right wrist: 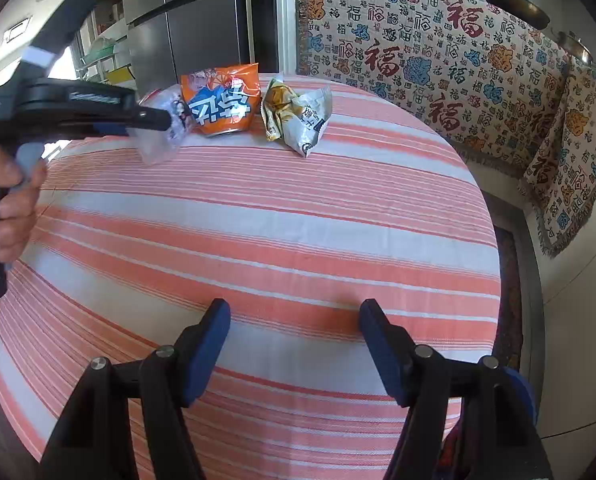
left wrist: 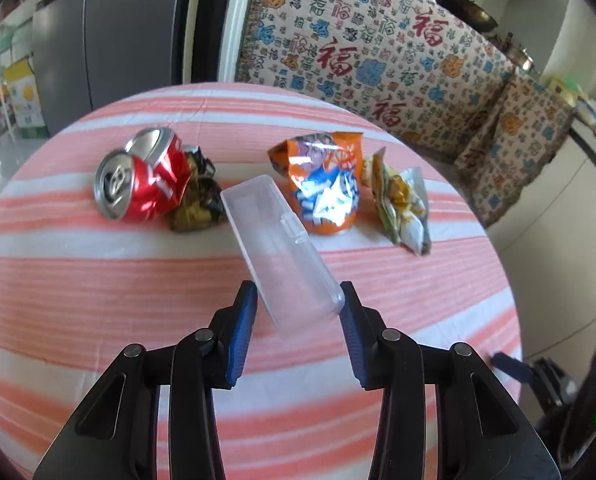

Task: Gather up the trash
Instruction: 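Grasp the silver-yellow snack bag with the right gripper while the left gripper approaches the clear box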

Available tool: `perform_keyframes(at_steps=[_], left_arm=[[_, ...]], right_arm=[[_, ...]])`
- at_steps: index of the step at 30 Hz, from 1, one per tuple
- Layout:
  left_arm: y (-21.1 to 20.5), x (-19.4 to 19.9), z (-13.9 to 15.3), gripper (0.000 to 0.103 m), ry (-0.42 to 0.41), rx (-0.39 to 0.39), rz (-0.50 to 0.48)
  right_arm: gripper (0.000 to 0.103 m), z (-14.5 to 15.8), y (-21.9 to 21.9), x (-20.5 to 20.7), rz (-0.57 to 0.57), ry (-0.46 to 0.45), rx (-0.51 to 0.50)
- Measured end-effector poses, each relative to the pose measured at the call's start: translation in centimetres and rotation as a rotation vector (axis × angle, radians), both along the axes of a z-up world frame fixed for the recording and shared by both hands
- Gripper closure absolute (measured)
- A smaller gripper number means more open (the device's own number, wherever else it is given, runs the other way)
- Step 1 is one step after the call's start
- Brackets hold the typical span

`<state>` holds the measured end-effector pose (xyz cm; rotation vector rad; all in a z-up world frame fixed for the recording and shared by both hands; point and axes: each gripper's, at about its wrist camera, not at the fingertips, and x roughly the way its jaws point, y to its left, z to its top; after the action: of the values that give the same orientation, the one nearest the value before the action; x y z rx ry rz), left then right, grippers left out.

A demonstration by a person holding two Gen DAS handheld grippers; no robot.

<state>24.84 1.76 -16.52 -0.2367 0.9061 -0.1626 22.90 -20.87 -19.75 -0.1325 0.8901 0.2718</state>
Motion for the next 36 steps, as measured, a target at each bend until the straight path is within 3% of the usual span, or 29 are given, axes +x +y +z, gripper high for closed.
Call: perform_keyframes(at_steps=[5, 7, 9, 13, 14, 19, 23, 28, 36], left_arm=[[4.6, -4.4, -1.5, 0.061, 0.094, -0.179, -0.023], [6.6, -5.4, -2.3, 0.054, 0.104, -0.235, -0.009], [8.1, -6.0, -2.5, 0.052, 0.106, -0.204, 0.044], [9.6, -6.3, -2.7, 0.035, 0.106, -0.176, 0.114], [9.4, -6.3, -2.6, 0.027, 0.103, -0.15, 0.127], [5.4, -6.5, -1.7, 0.006, 0.05, -0.043, 0.071], [1.4, -5.4, -2.6, 0.005, 0.056, 0.097, 0.053], [0.5, -4.1, -3.4, 0.006, 0.032, 0.245, 0.132], [3.8, -4.5, -3.4, 0.015, 0.014, 0.232, 0.092]], right_arm=[[0.034, 0.0, 0.0, -0.1, -0.004, -0.004, 0.002], [0.034, -0.1, 0.0, -0.2, -0.006, -0.008, 0.003], [0.034, -0.1, 0.0, -0.2, -0.009, -0.012, 0.005], [0.034, -0.1, 0.0, -0.4, -0.013, -0.023, 0.011], [0.034, -0.1, 0.0, -0.4, -0.014, -0.026, 0.011], [0.033, -0.2, -0.1, -0.5, -0.016, -0.033, 0.012], [0.033, -0.2, -0.1, -0.5, -0.013, -0.033, 0.012], [0.033, -0.1, -0.2, -0.4, -0.004, -0.024, 0.013], [0.03, 0.0, -0.6, -0.4, 0.02, -0.006, 0.015]])
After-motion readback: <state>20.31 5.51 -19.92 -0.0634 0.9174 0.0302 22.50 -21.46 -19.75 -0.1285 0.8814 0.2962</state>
